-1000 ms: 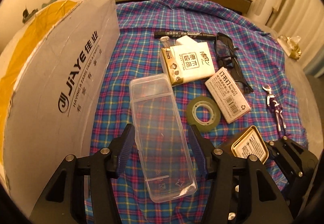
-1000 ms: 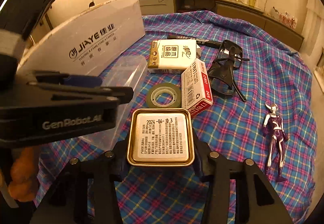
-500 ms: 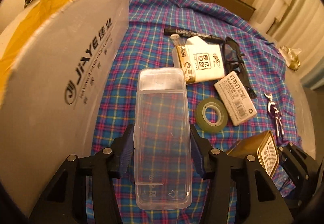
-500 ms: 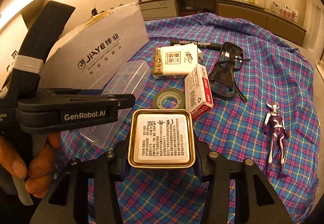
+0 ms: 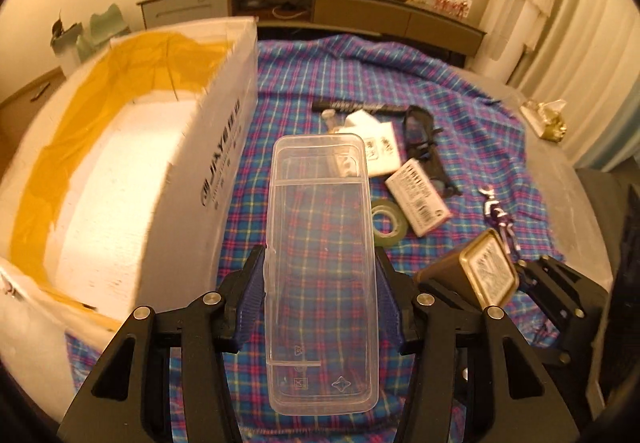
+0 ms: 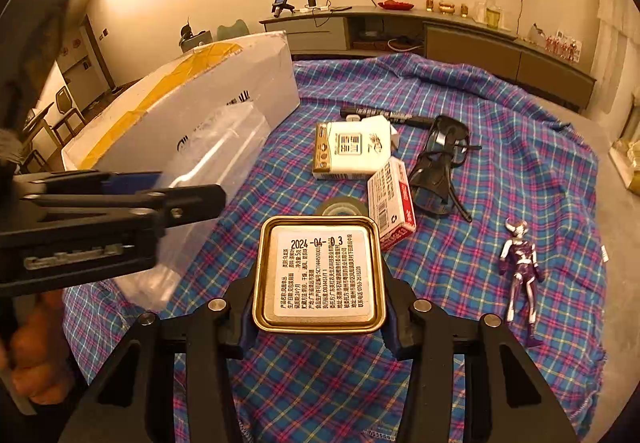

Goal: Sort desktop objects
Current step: 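Carry the clear case in the left tool while the right carries the gold tin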

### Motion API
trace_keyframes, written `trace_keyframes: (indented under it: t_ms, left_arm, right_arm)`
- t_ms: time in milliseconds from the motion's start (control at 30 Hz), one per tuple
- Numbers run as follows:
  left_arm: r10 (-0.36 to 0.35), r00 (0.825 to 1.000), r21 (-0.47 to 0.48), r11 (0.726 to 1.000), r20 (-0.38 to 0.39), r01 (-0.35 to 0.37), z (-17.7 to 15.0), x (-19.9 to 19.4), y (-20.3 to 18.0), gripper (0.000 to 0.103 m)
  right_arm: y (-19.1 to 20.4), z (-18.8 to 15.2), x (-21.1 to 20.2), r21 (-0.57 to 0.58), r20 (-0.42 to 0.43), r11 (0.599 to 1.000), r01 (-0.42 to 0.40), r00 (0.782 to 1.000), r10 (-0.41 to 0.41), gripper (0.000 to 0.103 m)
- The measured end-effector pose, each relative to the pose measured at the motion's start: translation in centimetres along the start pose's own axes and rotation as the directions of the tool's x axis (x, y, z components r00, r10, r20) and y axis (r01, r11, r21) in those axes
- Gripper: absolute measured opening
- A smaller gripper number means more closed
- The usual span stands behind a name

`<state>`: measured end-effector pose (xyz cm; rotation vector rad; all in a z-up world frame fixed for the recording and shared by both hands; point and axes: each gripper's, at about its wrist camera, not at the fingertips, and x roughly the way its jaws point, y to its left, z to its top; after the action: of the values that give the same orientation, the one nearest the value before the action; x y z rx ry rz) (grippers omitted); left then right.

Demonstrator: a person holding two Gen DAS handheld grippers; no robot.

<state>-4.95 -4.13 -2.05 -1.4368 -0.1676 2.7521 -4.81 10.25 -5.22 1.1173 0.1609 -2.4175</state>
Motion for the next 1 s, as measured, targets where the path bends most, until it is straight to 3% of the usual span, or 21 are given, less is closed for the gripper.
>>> trace_keyframes:
  t_ms: [500, 1000]
  left_arm:
    - [-0.055, 0.993, 0.011, 0.998, 0.108, 0.054, 1.3, -6.0, 1.9, 0.054]
    - [-0.060, 0.984, -0.042, 0.997, 0.168, 0.068, 3.6, -7.9, 7.2, 0.054]
  right_arm:
    - [5.4, 2.6, -2.4, -0.104, 0.021, 0.994, 0.033, 0.999, -0.031, 0.050]
    - [10.7, 7.1, -2.8, -0.199, 0.037, 0.979, 0.050, 0.998, -0.043, 0.050]
